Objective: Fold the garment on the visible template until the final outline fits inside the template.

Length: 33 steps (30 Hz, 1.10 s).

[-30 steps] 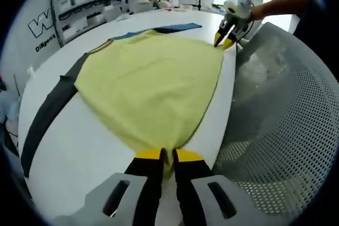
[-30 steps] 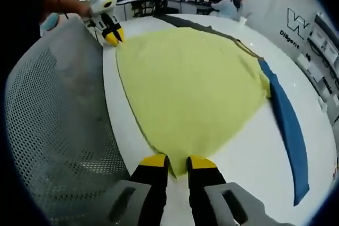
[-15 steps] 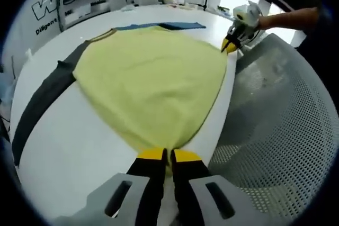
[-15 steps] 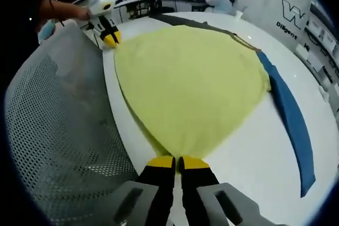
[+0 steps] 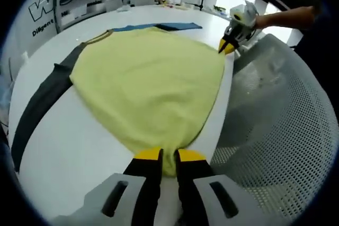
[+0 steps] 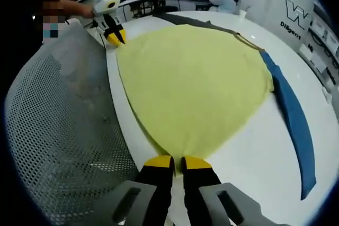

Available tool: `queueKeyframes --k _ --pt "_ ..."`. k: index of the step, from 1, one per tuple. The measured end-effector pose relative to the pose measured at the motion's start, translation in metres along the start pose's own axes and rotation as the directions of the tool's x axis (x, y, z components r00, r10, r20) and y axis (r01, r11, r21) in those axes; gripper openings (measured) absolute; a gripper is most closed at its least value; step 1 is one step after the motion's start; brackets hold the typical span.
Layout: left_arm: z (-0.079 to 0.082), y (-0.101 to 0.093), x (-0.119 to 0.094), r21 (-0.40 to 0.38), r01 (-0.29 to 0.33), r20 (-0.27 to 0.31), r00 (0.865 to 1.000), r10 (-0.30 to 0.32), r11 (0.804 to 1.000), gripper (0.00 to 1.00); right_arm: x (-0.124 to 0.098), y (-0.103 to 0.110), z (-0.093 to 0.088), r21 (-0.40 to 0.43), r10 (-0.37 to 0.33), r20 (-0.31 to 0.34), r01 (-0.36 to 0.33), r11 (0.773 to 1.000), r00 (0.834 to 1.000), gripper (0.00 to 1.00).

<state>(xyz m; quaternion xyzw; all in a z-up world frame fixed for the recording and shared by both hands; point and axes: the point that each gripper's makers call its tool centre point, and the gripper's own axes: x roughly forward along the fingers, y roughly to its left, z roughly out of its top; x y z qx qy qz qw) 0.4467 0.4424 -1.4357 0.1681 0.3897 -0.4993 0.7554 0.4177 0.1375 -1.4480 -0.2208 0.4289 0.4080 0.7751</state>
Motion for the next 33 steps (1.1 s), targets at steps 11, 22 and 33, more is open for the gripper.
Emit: queueKeyframes --k 11,22,33 --pt "0.038 0.033 -0.017 -0.009 -0.085 0.181 0.980 0.085 0.996 0.35 -0.001 0.005 0.001 0.093 -0.006 0.084 -0.002 0.996 0.996 0.13" --pt "0.026 0.089 -0.038 -0.055 -0.205 0.186 0.959 0.212 0.977 0.47 -0.002 0.005 0.005 0.206 -0.032 0.142 0.002 0.978 0.989 0.16" --pt "0.035 0.149 -0.067 -0.211 -0.376 0.245 0.874 0.421 0.902 0.61 -0.035 -0.011 0.037 0.332 -0.172 0.330 0.057 0.942 0.928 0.57"
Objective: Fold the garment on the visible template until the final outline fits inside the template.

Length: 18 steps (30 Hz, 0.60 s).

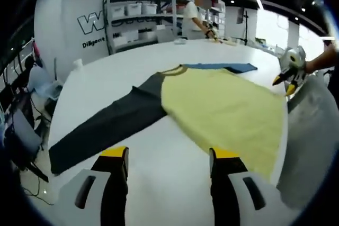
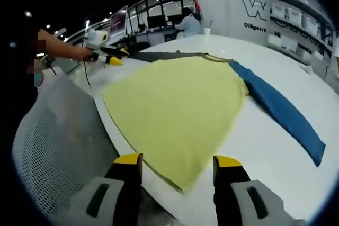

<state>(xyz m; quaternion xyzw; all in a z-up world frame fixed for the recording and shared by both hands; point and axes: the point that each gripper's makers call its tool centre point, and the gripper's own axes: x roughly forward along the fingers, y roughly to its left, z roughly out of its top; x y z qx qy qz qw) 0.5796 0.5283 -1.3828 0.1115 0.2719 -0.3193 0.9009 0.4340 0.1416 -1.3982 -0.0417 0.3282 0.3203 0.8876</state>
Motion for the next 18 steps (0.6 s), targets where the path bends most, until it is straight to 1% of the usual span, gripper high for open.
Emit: queueKeyframes --k 1,2,4,5,6,7,8,9,12,13,15,17,18 --pt "-0.002 0.008 0.000 -0.016 -0.025 -0.005 1.000 0.024 1.000 0.62 -0.002 -0.001 0.003 0.008 -0.004 0.013 0.004 1.000 1.000 0.59" --pt "-0.004 0.013 0.000 -0.025 -0.034 -0.010 0.999 0.034 0.999 0.62 -0.005 -0.002 0.004 0.011 -0.009 0.017 0.009 1.000 1.000 0.62" --pt "-0.009 0.025 -0.002 -0.044 -0.067 -0.024 0.998 0.066 0.997 0.62 -0.010 -0.004 0.005 0.004 -0.024 0.020 0.024 1.000 1.000 0.64" --pt "-0.012 0.034 -0.003 -0.065 -0.095 -0.031 0.995 0.093 0.993 0.62 -0.012 -0.007 0.007 -0.009 -0.037 0.028 0.038 0.999 0.999 0.67" --pt "-0.012 0.039 -0.004 -0.087 -0.112 -0.030 0.994 0.110 0.990 0.62 -0.015 -0.012 0.010 -0.036 -0.064 0.046 0.066 0.997 0.997 0.70" --pt "-0.011 0.046 -0.005 -0.124 -0.135 -0.025 0.991 0.132 0.983 0.62 -0.017 -0.013 0.011 -0.046 -0.075 0.050 0.077 0.996 0.996 0.73" --pt "-0.011 0.048 -0.006 -0.135 -0.142 -0.023 0.990 0.140 0.981 0.63 -0.020 -0.016 0.011 -0.047 -0.083 0.056 0.085 0.995 0.995 0.76" --pt "-0.011 0.054 -0.007 -0.165 -0.162 -0.021 0.987 0.160 0.973 0.63 -0.022 -0.018 0.011 -0.048 -0.090 0.061 0.093 0.995 0.994 0.77" --pt "-0.011 0.070 -0.010 -0.202 -0.206 -0.020 0.978 0.206 0.957 0.62 -0.030 -0.030 0.012 -0.037 -0.124 0.069 0.127 0.991 0.990 0.78" --pt "-0.011 0.077 -0.012 -0.226 -0.225 -0.018 0.974 0.227 0.948 0.62 -0.032 -0.033 0.013 -0.027 -0.131 0.074 0.134 0.991 0.989 0.79" --pt "-0.011 0.087 -0.014 -0.245 -0.252 -0.018 0.967 0.256 0.936 0.62 -0.037 -0.040 0.013 -0.014 -0.148 0.076 0.150 0.989 0.986 0.81" --pt "-0.014 0.099 -0.017 -0.273 -0.290 -0.034 0.956 0.292 0.917 0.61 -0.043 -0.043 0.014 -0.010 -0.158 0.077 0.159 0.987 0.984 0.81" --pt "-0.017 0.107 -0.019 -0.302 -0.320 -0.043 0.946 0.322 0.898 0.60 -0.044 -0.045 0.015 -0.008 -0.163 0.076 0.164 0.986 0.984 0.81"
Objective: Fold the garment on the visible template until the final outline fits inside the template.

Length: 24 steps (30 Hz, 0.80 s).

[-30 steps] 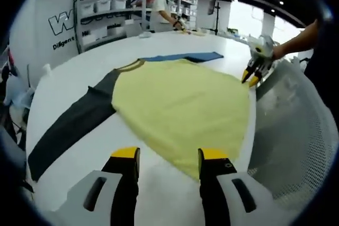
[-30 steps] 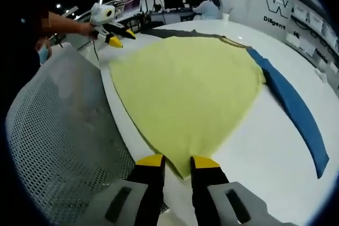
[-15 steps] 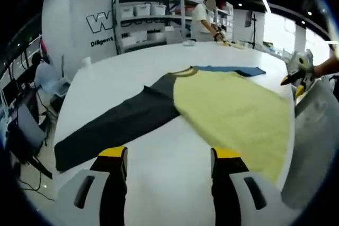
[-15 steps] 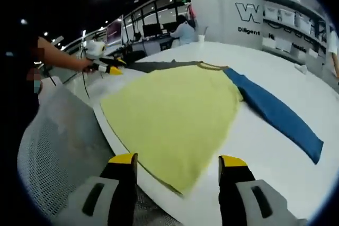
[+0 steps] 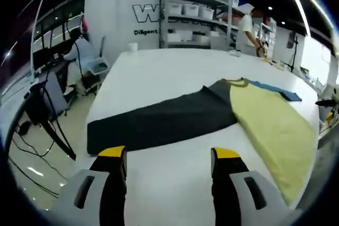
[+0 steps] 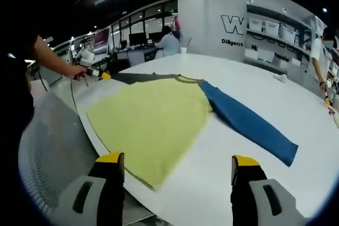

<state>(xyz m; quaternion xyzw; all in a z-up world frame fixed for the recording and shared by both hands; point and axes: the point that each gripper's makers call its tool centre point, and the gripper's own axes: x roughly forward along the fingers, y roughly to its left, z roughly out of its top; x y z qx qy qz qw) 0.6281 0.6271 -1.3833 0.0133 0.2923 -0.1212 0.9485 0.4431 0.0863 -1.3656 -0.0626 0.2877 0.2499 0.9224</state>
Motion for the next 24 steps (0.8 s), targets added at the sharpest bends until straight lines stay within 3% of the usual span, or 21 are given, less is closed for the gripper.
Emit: queueKeyframes --k 13,18,24 --pt "-0.005 0.048 0.006 -0.118 -0.157 -0.018 0.988 0.156 0.980 0.53 -0.013 -0.013 -0.002 0.008 -0.035 -0.013 0.035 0.999 0.999 0.81" --pt "-0.007 0.074 0.020 -0.154 -0.193 -0.024 0.981 0.192 0.969 0.53 -0.019 -0.020 -0.005 0.014 -0.049 -0.021 0.049 0.999 0.999 0.80" --pt "-0.011 0.096 0.038 -0.140 -0.212 -0.050 0.977 0.207 0.967 0.50 -0.025 -0.030 -0.007 0.043 -0.077 -0.021 0.078 0.996 0.997 0.79"
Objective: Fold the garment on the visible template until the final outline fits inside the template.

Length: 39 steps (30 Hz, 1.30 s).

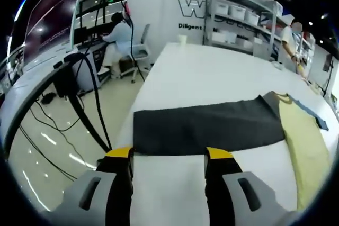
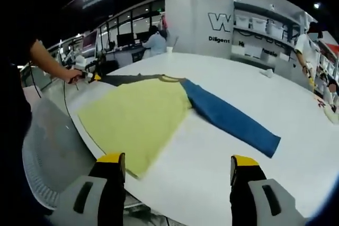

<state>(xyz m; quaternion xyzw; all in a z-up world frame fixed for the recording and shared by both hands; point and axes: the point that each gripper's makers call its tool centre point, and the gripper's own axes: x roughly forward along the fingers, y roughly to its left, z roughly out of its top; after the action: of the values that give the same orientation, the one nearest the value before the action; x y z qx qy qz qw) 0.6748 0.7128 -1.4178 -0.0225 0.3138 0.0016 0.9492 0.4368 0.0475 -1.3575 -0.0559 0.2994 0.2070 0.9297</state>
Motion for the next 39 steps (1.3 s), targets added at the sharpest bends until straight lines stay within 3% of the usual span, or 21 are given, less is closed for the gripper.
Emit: queueKeyframes --k 8,11,20,25,28,32,34,35,39 --pt "0.001 0.016 0.022 -0.073 -0.041 -0.003 0.999 0.040 0.996 0.45 -0.006 0.000 -0.006 0.005 -0.007 -0.022 0.007 1.000 1.000 0.78" --pt "0.000 0.022 0.028 -0.065 -0.060 -0.006 0.998 0.060 0.996 0.44 -0.007 -0.001 -0.006 0.006 -0.013 -0.027 0.013 1.000 1.000 0.78" --pt "-0.012 0.037 0.035 -0.069 -0.120 -0.066 0.991 0.116 0.990 0.28 -0.012 -0.007 -0.004 0.012 -0.029 -0.032 0.030 0.999 0.999 0.77" --pt "-0.007 0.035 0.032 -0.067 -0.125 -0.054 0.991 0.122 0.990 0.22 -0.015 -0.008 -0.011 0.017 -0.037 -0.050 0.038 0.999 0.998 0.76" --pt "-0.007 0.038 0.031 -0.064 -0.143 -0.063 0.988 0.139 0.988 0.13 -0.016 -0.008 -0.015 0.023 -0.040 -0.059 0.041 0.999 0.997 0.76" --pt "-0.007 0.040 0.030 -0.078 -0.134 -0.069 0.989 0.129 0.988 0.09 -0.015 -0.006 -0.018 0.025 -0.039 -0.064 0.041 0.999 0.997 0.76" --pt "-0.008 0.035 0.031 -0.087 -0.094 -0.082 0.993 0.087 0.992 0.02 -0.014 -0.005 -0.015 0.041 -0.036 -0.054 0.038 0.998 0.998 0.75" --pt "-0.007 0.037 0.030 -0.097 -0.112 -0.090 0.991 0.103 0.989 0.02 -0.013 -0.004 -0.013 0.045 -0.036 -0.046 0.038 0.998 0.998 0.75" --pt "-0.008 0.035 0.028 -0.082 -0.088 -0.135 0.988 0.076 0.993 0.01 -0.011 -0.003 -0.009 0.036 -0.032 -0.037 0.034 0.999 0.999 0.75"
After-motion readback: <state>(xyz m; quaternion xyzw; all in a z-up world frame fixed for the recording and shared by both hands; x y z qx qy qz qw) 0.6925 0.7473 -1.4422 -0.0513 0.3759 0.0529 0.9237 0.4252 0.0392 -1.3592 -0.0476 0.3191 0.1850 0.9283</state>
